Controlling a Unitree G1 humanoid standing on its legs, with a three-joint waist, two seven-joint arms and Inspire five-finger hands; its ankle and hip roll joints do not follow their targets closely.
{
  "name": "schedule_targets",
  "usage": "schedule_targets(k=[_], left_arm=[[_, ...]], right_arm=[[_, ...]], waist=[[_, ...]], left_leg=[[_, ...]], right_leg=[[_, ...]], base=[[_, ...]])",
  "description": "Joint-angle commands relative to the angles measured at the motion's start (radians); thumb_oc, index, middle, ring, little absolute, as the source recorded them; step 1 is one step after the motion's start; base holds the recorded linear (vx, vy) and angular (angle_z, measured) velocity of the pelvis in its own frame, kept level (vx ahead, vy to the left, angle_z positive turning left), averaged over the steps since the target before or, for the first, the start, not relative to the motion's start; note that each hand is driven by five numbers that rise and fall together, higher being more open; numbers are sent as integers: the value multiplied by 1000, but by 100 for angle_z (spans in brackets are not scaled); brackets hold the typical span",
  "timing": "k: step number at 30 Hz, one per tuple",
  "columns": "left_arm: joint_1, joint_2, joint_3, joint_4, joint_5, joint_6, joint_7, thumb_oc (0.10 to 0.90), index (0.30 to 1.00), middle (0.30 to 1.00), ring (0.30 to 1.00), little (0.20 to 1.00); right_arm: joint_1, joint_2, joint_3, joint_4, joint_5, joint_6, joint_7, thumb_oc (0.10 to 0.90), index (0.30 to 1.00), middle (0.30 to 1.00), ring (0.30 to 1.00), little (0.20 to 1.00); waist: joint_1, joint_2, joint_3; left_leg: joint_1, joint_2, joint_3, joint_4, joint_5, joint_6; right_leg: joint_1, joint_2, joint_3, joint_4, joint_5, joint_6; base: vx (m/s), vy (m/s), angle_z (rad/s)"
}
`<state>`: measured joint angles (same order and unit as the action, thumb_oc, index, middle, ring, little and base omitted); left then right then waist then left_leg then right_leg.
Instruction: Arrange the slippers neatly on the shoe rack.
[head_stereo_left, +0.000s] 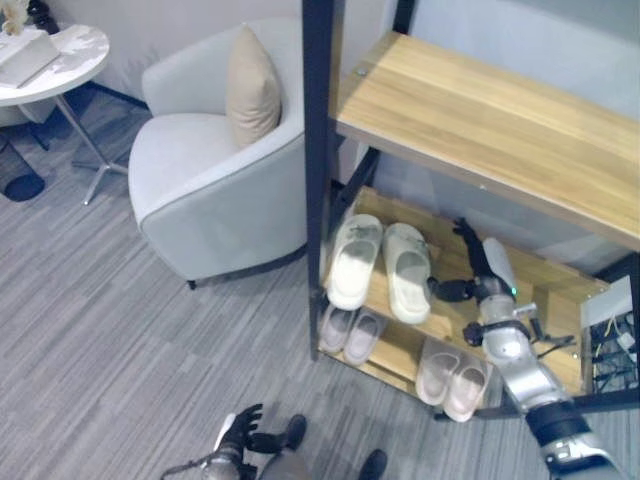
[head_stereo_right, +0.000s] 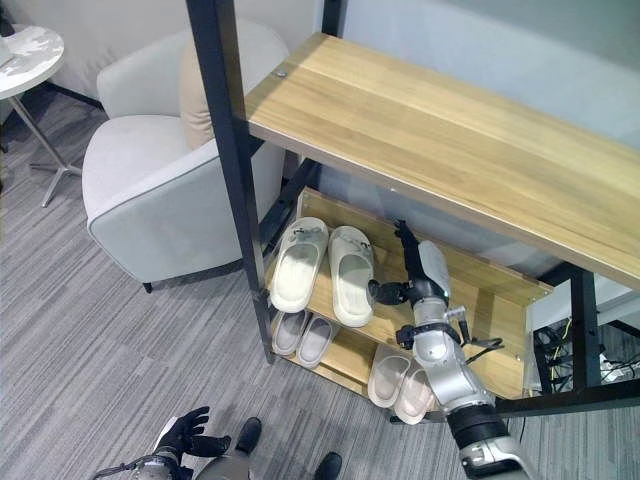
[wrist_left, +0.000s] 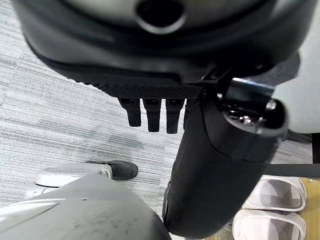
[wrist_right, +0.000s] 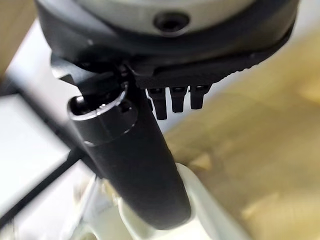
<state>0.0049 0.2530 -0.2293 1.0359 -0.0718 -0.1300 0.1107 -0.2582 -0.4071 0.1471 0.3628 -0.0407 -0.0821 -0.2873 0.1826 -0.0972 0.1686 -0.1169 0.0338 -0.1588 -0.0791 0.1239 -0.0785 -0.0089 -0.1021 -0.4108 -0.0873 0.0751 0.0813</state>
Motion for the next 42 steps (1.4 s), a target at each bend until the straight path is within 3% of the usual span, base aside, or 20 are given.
schedule_targets(k=[1, 8, 11, 26, 38, 42], left_arm=[[20, -51, -52, 86, 30, 10, -25, 800, 900, 900, 900, 900], [22, -49, -51, 87, 36, 14, -14, 800, 900, 900, 900, 900], [20, -53, -47, 95, 36, 17, -7, 800, 900, 900, 900, 900], [10, -64, -57, 97, 19, 23, 41, 800, 900, 900, 900, 900], [12, -64, -62, 95, 24, 24, 51, 800, 900, 900, 900, 900], [6, -68, -45, 106, 23, 25, 50, 800, 900, 900, 900, 900]], right_arm=[[-23, -9, -33, -77, 230, -128, 23, 800, 900, 900, 900, 900], [55, 55, 1, -103, 450, -141, 105, 800, 900, 900, 900, 900], [87, 74, 19, -137, 477, -139, 119, 800, 900, 900, 900, 900], [114, 168, 159, -228, 558, -124, 139, 800, 900, 900, 900, 900], [81, 151, 164, -239, 562, -121, 140, 800, 900, 900, 900, 900], [116, 106, 139, -304, 555, -119, 168, 800, 900, 900, 900, 900]], waist=[[-1, -3, -65], [-9, -2, -66], [-14, -4, -66], [-17, -4, -61], [-17, -5, -63], [-36, -4, -70]], left_leg=[[41, 0, 67, -8, -96, -7], [44, -2, 69, -8, -97, -8], [46, -3, 71, -8, -99, -8], [49, -9, 78, -8, -102, -3], [52, -9, 78, -8, -102, -4], [61, -5, 90, -8, -105, -4]], right_leg=[[50, -26, 28, 18, -87, 57], [49, -29, 29, 18, -81, 57], [49, -29, 29, 19, -81, 57], [43, -35, 33, 30, -78, 57], [46, -37, 30, 30, -75, 57], [47, -38, 40, 32, -75, 57]], base=[[-11, 15, -5], [0, 3, -1], [2, 4, -1], [0, 1, 0], [0, 0, 0], [0, 0, 0]])
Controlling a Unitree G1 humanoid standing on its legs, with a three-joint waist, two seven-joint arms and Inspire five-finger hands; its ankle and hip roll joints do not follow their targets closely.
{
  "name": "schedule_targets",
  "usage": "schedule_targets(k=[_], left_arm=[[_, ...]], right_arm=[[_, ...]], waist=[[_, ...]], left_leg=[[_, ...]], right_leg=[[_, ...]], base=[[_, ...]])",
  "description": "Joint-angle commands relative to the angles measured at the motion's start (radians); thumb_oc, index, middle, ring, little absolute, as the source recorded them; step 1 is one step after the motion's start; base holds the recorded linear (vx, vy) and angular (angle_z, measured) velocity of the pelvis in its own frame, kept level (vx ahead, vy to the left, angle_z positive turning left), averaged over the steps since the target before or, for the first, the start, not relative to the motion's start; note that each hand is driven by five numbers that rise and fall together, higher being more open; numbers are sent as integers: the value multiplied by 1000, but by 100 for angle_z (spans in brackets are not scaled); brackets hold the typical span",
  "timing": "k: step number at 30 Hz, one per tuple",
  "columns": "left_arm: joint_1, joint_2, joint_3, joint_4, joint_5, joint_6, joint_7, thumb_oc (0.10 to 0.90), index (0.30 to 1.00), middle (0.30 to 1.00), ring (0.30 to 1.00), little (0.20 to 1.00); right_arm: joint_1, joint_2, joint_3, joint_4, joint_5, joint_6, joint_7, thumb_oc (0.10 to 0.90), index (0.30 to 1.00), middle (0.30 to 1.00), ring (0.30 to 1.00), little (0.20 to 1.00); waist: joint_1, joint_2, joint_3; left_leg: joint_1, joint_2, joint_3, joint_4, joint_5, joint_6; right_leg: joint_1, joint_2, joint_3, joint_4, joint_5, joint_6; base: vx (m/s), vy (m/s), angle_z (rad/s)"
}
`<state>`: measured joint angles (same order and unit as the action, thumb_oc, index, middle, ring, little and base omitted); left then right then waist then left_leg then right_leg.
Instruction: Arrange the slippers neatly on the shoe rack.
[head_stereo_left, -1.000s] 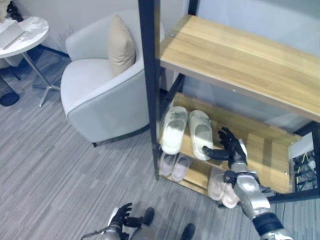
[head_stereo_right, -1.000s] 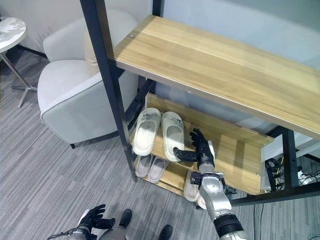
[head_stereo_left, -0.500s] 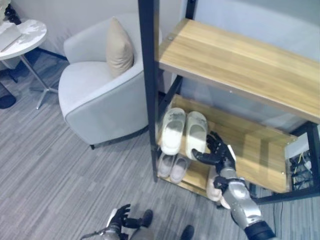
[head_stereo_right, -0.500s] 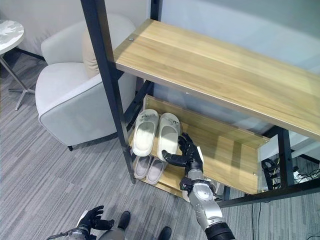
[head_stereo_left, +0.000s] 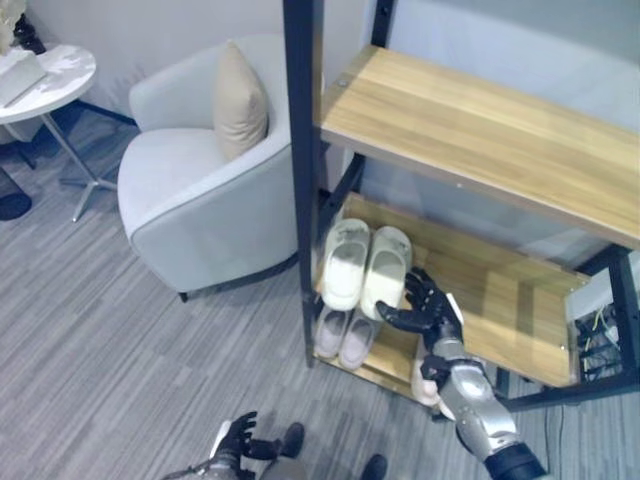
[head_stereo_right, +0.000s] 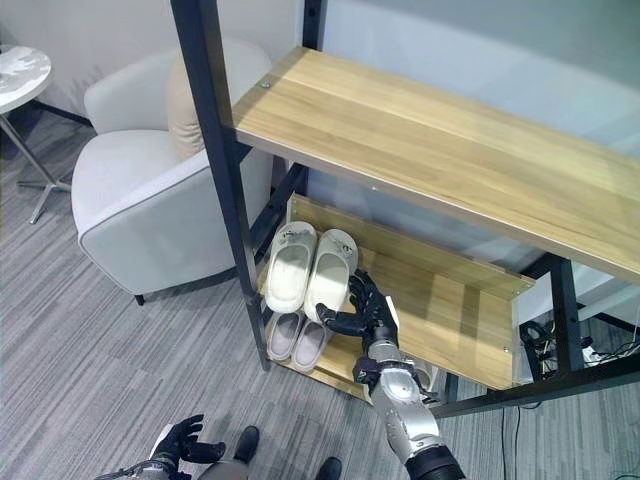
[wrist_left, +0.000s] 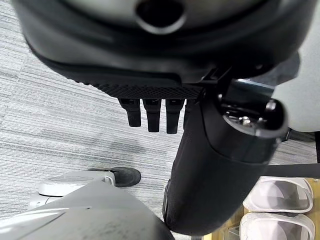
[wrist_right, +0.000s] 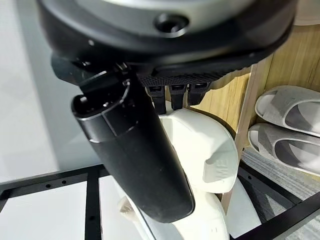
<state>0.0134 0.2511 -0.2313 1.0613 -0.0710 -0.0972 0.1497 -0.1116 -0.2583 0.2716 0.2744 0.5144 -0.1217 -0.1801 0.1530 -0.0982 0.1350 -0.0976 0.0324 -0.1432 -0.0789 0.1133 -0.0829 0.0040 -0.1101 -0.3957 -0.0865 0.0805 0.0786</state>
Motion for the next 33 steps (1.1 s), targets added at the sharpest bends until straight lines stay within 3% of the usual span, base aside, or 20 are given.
schedule_targets(k=[1, 12, 22, 29, 33], left_arm=[[-2, -66, -44, 81, 22, -8, 11, 800, 900, 900, 900, 900], [3, -77, -18, 74, 24, -27, -33, 800, 900, 900, 900, 900], [5, -95, -8, 110, 34, -49, -97, 800, 900, 900, 900, 900], [3, -106, -20, 118, 27, -59, -124, 800, 900, 900, 900, 900], [0, -117, -37, 113, 34, -57, -127, 800, 900, 900, 900, 900]], right_arm=[[-29, -44, 14, -217, 0, -79, 61, 800, 900, 900, 900, 900], [169, -179, -124, -413, -70, -97, 174, 800, 900, 900, 900, 900], [372, -340, -127, -500, -25, -72, 414, 800, 900, 900, 900, 900], [464, -433, -130, -420, -185, -66, 461, 800, 900, 900, 900, 900], [440, -452, -104, -238, -416, -81, 394, 800, 900, 900, 900, 900]], waist=[[-6, -3, -37], [-76, 20, -53], [-143, 45, -66], [-184, 62, -69], [-195, 74, -68]], left_leg=[[42, -4, 74, -8, -94, 0], [56, 7, 108, -8, -92, -6], [77, 23, 152, -8, -88, -12], [90, 33, 175, -8, -84, -19], [98, 42, 191, -8, -82, -21]], right_leg=[[35, -30, 25, 31, -81, 60], [32, -25, 57, 33, -80, 60], [30, -11, 106, 22, -75, 59], [34, 1, 131, 19, -77, 56], [35, 7, 146, 12, -77, 55]], base=[[0, 0, 0], [-13, -15, -10], [-18, -30, -18], [-17, -29, -14], [-15, -24, -13]])
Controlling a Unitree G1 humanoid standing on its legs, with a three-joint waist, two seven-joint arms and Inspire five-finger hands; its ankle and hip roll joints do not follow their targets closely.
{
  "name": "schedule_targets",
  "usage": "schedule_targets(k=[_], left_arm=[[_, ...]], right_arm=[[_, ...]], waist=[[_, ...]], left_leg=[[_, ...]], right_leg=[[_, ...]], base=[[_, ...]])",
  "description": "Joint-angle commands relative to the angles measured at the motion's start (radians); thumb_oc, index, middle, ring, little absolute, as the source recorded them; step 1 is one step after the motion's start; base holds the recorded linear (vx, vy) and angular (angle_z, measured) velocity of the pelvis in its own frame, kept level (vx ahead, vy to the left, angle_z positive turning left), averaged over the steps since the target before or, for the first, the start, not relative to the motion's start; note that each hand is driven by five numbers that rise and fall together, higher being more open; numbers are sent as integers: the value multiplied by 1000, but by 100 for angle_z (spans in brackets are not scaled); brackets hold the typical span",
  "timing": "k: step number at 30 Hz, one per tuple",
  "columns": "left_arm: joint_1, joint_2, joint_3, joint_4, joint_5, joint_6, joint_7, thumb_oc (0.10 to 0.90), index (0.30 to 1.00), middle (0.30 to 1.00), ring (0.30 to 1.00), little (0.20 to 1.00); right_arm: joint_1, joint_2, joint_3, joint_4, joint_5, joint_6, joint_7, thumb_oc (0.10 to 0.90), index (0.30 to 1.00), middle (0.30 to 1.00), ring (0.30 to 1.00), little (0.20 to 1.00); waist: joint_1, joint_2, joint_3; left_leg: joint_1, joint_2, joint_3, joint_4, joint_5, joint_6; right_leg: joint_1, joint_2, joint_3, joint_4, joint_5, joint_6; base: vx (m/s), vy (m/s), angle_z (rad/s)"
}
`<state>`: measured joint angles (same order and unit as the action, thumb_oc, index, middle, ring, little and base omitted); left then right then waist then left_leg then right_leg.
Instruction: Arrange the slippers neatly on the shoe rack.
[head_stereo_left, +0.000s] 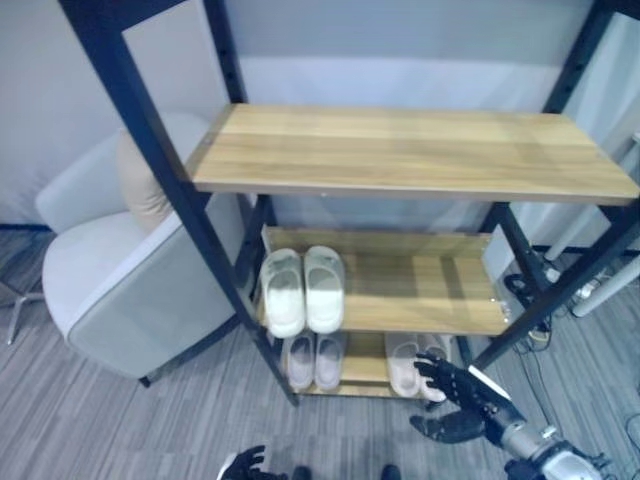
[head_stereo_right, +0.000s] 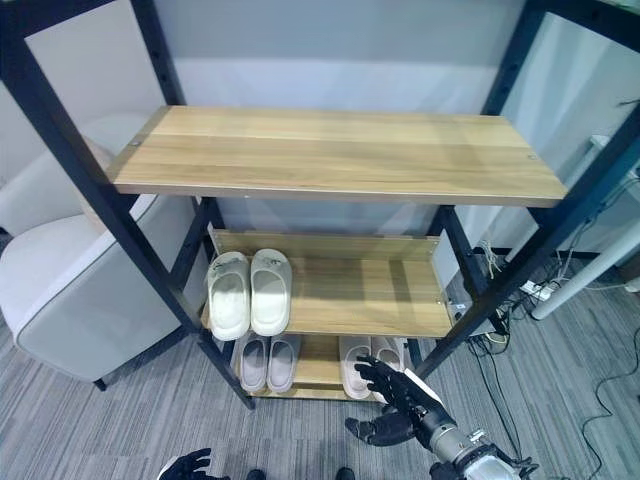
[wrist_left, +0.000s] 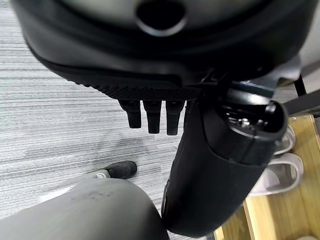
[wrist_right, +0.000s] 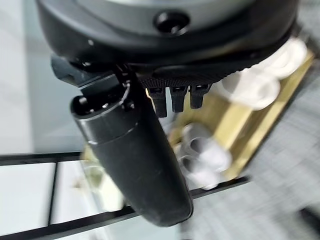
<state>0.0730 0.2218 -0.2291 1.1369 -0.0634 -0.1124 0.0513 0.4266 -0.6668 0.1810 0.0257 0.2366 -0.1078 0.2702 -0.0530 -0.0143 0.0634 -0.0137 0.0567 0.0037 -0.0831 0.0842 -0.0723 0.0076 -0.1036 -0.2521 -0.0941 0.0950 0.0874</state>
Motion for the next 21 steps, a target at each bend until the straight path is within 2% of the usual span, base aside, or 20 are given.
schedule_targets(k=[1, 3, 4, 5, 8, 9, 10, 13, 14, 21], left_arm=[[-59, -87, -39, 37, 26, -41, -29, 800, 900, 900, 900, 900], [-62, -90, -51, 37, 32, -39, -27, 800, 900, 900, 900, 900], [-66, -94, -65, 38, 41, -35, -24, 800, 900, 900, 900, 900], [-67, -93, -65, 38, 41, -35, -23, 800, 900, 900, 900, 900], [-74, -90, -98, 30, 63, -32, -10, 800, 900, 900, 900, 900], [-74, -90, -97, 30, 63, -32, -10, 800, 900, 900, 900, 900], [-75, -86, -103, 31, 70, -30, -4, 800, 900, 900, 900, 900], [-79, -85, -106, 34, 72, -27, 2, 800, 900, 900, 900, 900], [-83, -81, -108, 38, 76, -25, 9, 800, 900, 900, 900, 900], [-94, -74, -113, 47, 82, -22, 16, 800, 900, 900, 900, 900]], right_arm=[[-102, -42, -10, 16, -141, -98, -58, 800, 900, 900, 900, 900], [-131, -24, 14, 121, -200, -99, -100, 800, 900, 900, 900, 900], [-165, 7, 36, 241, -254, -94, -145, 800, 900, 900, 900, 900], [-170, 10, 40, 248, -255, -97, -148, 800, 900, 900, 900, 900], [-250, 96, 95, 540, -340, -85, -240, 800, 900, 900, 900, 900], [-252, 99, 97, 545, -341, -87, -242, 800, 900, 900, 900, 900], [-269, 130, 107, 660, -360, -78, -270, 800, 900, 900, 900, 900], [-291, 166, 113, 776, -360, -67, -297, 800, 900, 900, 900, 900], [-307, 207, 112, 884, -354, -54, -319, 800, 900, 900, 900, 900], [-337, 262, 121, 1033, -358, -34, -346, 800, 900, 900, 900, 900]], waist=[[11, -10, 4], [10, -7, 5], [14, -3, 7], [14, -4, 8], [26, 2, 11], [26, 1, 12], [31, 3, 13], [34, 5, 14], [38, 8, 14], [47, 9, 12]], left_leg=[[14, 18, 45, -4, -53, -32], [16, 20, 50, -4, -51, -31], [15, 22, 52, -4, -49, -30], [16, 22, 53, -4, -49, -30], [12, 23, 48, -4, -44, -28], [12, 23, 48, -4, -44, -28], [12, 22, 44, -4, -43, -28], [14, 21, 40, -4, -43, -28], [16, 19, 36, -4, -43, -26], [24, 15, 27, -4, -47, -23]], right_leg=[[31, 1, 3, 19, -92, 46], [31, 2, 7, 17, -91, 45], [32, 4, 10, 15, -90, 44], [32, 5, 10, 15, -90, 44], [38, 9, 6, 9, -93, 41], [38, 9, 6, 9, -93, 41], [42, 10, 4, 8, -94, 39], [45, 10, 2, 8, -95, 38], [49, 11, -1, 8, -97, 35], [59, 11, -7, 11, -101, 34]], base=[[-16, -24, -11], [-8, -26, -16], [-11, -27, -12], [-16, -35, -8], [-14, -36, -7], [-13, -45, 3], [-7, -29, 6], [-2, -20, 2], [2, -31, 0], [3, -20, 3]])
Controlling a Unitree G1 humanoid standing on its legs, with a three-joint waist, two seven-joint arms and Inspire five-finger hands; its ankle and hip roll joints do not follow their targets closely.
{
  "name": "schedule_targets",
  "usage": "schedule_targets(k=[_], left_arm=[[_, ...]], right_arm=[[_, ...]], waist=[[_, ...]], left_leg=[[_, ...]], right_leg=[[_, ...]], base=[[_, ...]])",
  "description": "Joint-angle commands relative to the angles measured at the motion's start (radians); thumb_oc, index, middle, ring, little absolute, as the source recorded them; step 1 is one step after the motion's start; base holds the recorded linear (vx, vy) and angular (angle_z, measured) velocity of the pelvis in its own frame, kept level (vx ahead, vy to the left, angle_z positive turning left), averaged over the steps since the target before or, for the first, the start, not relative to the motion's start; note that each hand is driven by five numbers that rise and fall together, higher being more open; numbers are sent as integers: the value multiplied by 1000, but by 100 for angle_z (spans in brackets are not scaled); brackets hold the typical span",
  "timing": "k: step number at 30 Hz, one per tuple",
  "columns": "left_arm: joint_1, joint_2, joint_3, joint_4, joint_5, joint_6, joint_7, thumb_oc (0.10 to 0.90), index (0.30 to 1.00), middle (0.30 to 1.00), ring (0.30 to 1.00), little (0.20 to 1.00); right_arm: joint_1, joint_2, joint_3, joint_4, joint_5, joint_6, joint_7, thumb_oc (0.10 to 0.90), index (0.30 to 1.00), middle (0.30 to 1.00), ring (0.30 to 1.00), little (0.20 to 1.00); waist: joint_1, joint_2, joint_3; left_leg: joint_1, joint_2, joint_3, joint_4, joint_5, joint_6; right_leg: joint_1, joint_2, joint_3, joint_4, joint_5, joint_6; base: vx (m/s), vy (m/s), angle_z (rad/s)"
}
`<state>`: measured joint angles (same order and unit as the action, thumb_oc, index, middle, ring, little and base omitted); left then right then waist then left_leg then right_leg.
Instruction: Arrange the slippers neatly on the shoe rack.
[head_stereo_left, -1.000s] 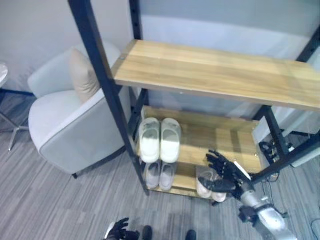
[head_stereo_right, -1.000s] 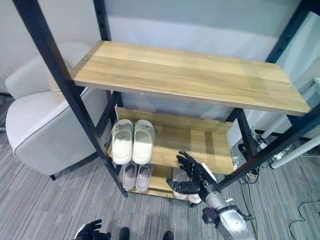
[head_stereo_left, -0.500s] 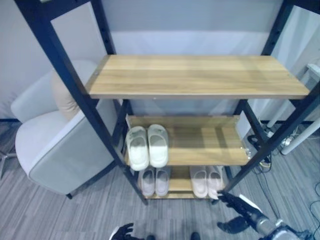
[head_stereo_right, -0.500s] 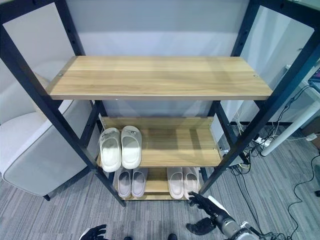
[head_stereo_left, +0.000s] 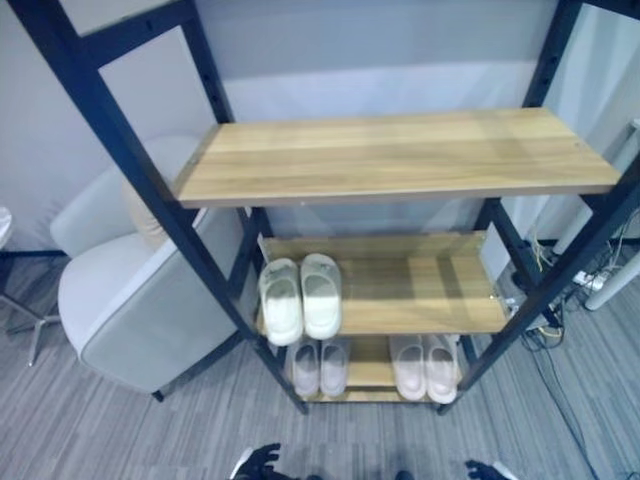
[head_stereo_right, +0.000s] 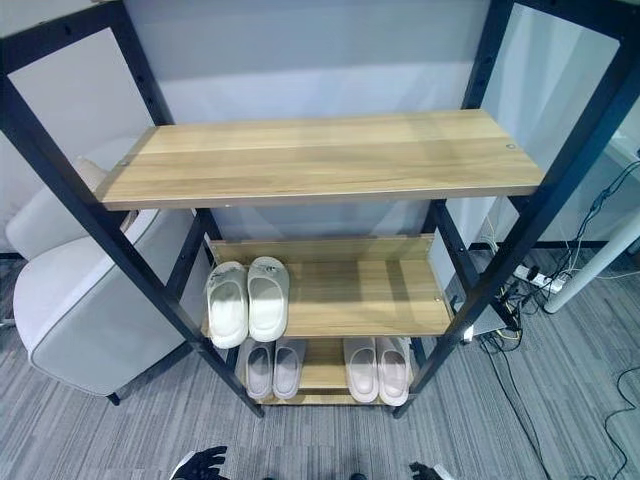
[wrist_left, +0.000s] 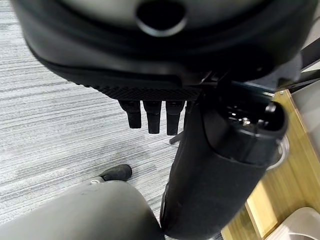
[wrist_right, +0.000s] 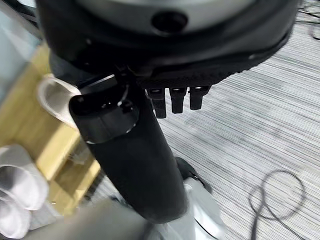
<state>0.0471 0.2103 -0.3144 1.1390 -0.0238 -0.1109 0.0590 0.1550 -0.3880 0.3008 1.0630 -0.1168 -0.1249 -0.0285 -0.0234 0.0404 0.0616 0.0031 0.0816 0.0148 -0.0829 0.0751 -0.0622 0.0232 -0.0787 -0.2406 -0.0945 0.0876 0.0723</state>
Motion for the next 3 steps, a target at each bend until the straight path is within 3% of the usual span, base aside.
schedule_targets(k=[1, 3], left_arm=[[-71, -61, -28, 53, 47, -23, 9, 800, 900, 900, 900, 900], [-73, -60, -29, 53, 50, -23, 10, 800, 900, 900, 900, 900]], right_arm=[[-70, -8, 10, 9, -18, -15, -55, 800, 900, 900, 900, 900], [-73, -5, 14, 11, -23, -14, -57, 800, 900, 900, 900, 900]], waist=[[19, -48, 11], [19, -48, 10]], left_leg=[[14, -11, 15, -4, -42, -33], [16, -12, 15, -4, -44, -32]], right_leg=[[49, -14, -18, 12, -97, 48], [52, -14, -18, 12, -99, 48]], base=[[0, 0, 0], [0, 0, 0]])
